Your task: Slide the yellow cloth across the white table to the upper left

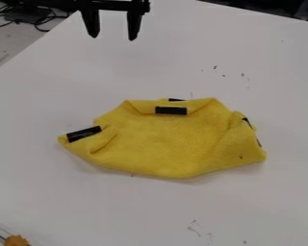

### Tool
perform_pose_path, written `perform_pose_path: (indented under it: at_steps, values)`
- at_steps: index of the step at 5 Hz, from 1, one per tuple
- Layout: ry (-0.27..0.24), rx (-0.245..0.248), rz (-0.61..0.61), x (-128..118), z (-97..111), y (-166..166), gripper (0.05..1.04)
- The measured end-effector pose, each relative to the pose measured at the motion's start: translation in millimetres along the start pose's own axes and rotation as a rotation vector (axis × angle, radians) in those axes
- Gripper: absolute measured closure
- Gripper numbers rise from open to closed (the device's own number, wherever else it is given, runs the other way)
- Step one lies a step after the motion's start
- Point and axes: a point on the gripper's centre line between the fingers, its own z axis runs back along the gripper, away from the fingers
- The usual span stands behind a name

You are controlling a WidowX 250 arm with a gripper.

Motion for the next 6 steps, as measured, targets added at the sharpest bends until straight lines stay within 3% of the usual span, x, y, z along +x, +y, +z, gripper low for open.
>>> perform_pose_path:
  at_steps: [1,2,3,4,5,6]
  values:
    - [0.047,-0.001,0.003,-3.1,-16.3,-2.0,0.084]
    - [0.07,-0.045,-0.018,-15.4,-35.1,-22.6,0.084]
    - [0.073,-0.06,-0.057,-25.6,-47.2,-49.2,0.084]
    - [0.11,-0.085,-0.067,-42.9,-59.6,-69.6,0.084]
    - [0.112,-0.101,-0.08,-66.4,-75.8,-78.1,0.084]
    - [0.104,-0.096,-0.062,-71.6,-82.0,-76.7,0.084]
